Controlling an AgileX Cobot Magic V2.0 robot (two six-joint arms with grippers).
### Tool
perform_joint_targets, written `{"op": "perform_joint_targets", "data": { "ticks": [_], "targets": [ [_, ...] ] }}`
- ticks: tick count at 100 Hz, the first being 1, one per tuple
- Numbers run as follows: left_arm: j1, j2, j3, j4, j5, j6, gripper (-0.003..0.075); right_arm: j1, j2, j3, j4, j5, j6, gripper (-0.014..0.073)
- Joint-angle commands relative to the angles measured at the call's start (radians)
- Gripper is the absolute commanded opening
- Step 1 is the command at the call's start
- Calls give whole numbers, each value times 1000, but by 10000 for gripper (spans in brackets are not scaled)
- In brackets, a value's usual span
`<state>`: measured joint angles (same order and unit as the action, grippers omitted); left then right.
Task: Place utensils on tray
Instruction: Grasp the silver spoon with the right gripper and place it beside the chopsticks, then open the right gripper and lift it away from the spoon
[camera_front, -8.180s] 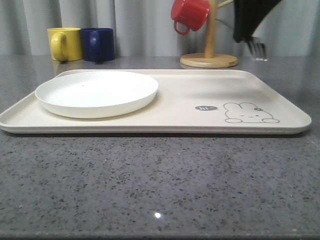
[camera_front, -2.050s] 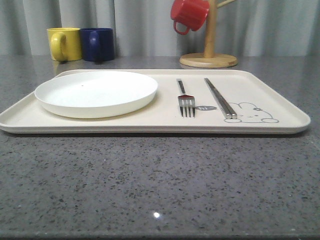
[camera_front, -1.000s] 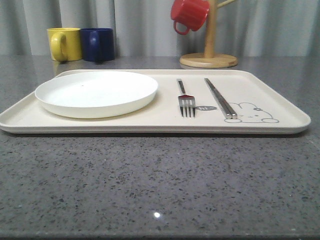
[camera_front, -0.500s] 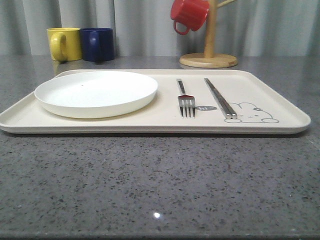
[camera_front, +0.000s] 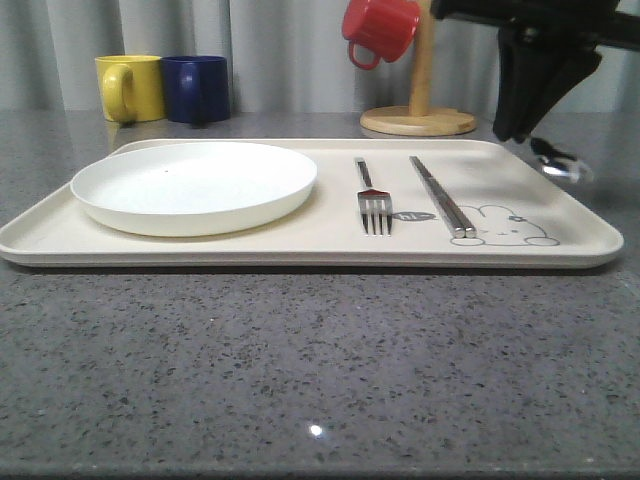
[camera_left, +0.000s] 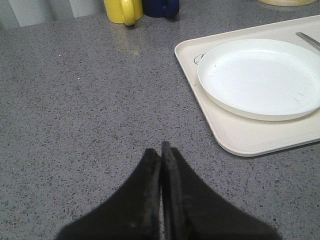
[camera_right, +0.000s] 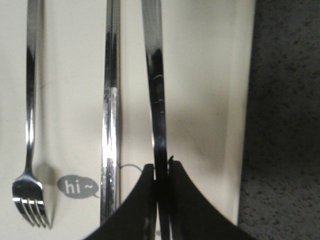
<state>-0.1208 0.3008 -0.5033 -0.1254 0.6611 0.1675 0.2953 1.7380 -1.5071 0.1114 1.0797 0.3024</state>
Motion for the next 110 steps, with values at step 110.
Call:
{"op": "perform_joint_targets", "data": {
  "ticks": [110],
  "targets": [
    [1, 9, -26, -14, -74, -7, -19, 3, -47, -42, -123, -66, -1, 231]
  ]
}}
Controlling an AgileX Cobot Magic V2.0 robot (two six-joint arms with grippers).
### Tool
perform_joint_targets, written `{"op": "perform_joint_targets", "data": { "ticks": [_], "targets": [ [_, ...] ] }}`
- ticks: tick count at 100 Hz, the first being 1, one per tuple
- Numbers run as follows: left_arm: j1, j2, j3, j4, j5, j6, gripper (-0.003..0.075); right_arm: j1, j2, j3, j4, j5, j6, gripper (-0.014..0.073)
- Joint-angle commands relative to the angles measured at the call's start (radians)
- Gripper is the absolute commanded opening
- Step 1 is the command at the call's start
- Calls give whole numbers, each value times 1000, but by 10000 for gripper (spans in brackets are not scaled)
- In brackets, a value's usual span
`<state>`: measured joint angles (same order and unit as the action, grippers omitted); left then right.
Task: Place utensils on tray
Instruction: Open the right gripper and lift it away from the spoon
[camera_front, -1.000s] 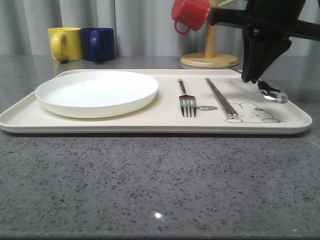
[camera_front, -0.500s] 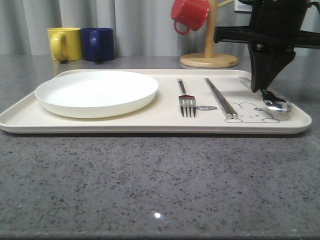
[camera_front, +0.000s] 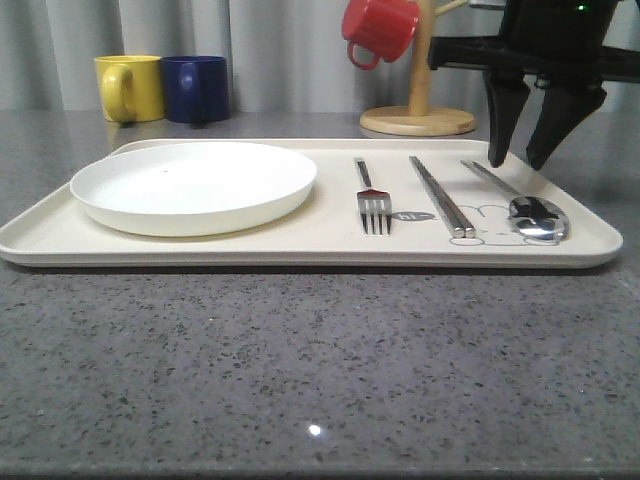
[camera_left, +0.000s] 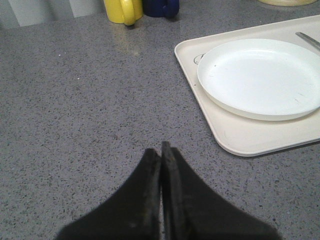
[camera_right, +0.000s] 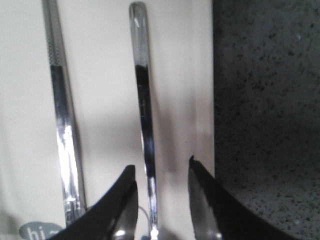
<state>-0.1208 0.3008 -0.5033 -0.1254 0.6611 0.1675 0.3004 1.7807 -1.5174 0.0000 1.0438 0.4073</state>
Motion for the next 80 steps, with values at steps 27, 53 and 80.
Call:
{"op": "perform_joint_targets", "data": {
  "ticks": [27, 53, 80],
  "targets": [
    [1, 9, -26, -14, -74, -7, -19, -43, -239, 44, -12, -64, -363, -69],
    [1, 9, -26, -14, -74, -7, -19, -165, -475, 307, -12, -291, -366, -69],
    [1, 9, -26, -14, -74, -7, -19, -269, -764, 577, -12, -513, -363, -69]
  ]
}}
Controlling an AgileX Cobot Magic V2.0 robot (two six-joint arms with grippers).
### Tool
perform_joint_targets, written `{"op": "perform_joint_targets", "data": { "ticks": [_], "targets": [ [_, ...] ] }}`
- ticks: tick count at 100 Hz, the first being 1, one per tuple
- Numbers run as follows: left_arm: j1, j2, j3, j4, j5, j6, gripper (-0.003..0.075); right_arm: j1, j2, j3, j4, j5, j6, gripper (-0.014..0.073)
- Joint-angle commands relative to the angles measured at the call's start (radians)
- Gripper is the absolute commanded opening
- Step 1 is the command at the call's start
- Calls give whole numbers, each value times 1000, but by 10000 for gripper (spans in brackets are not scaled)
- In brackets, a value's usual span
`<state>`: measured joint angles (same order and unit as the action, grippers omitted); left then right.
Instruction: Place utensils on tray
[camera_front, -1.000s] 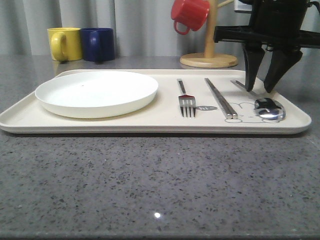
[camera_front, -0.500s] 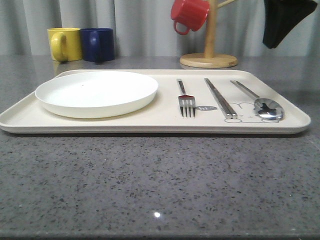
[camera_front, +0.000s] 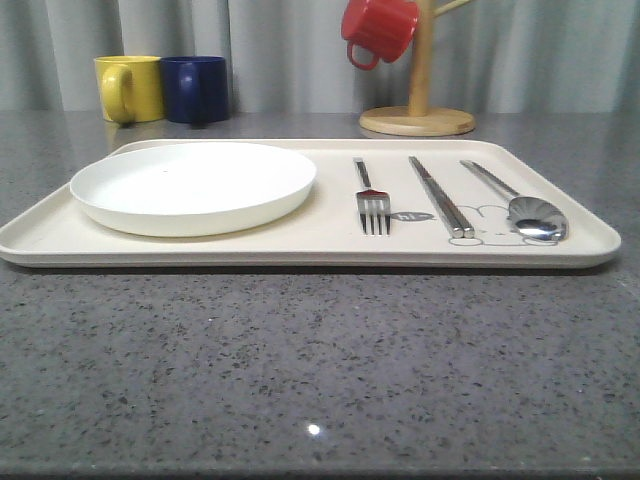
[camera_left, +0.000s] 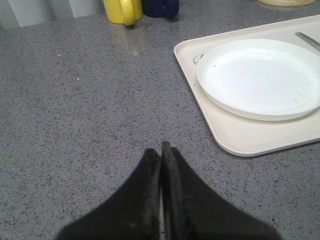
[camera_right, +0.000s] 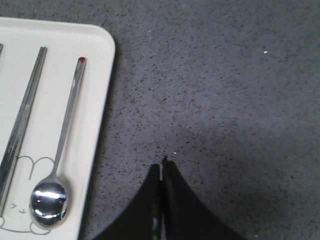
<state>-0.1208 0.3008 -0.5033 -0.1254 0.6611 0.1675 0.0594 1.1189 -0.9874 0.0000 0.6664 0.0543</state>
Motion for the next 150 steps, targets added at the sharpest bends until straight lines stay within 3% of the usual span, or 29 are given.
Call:
{"op": "perform_joint_targets", "data": {
  "ticks": [1, 23, 60, 84, 101, 117, 150],
  "targets": [
    [1, 9, -26, -14, -74, -7, -19, -32, -109, 63, -12, -143, -10, -69],
    [1, 9, -26, -14, -74, -7, -19, -53, -346, 313, -27, -382, -11, -69],
    [1, 9, -26, -14, -74, -7, -19, -53, -691, 595, -29, -498, -11, -69],
    [1, 9, -26, -14, -74, -7, -19, -53, -924, 819, -29, -757, -12, -69],
    [1, 9, -26, -14, -74, -7, -19, -54, -1032, 1013, 0, -856, -12, -69],
    [1, 9, -26, -14, -74, -7, -19, -55, -1156, 1015, 0, -689, -13, -69],
    [1, 9, -26, -14, -74, -7, -19, -55, -1149, 1015, 0, -703, -13, -69]
  ]
}}
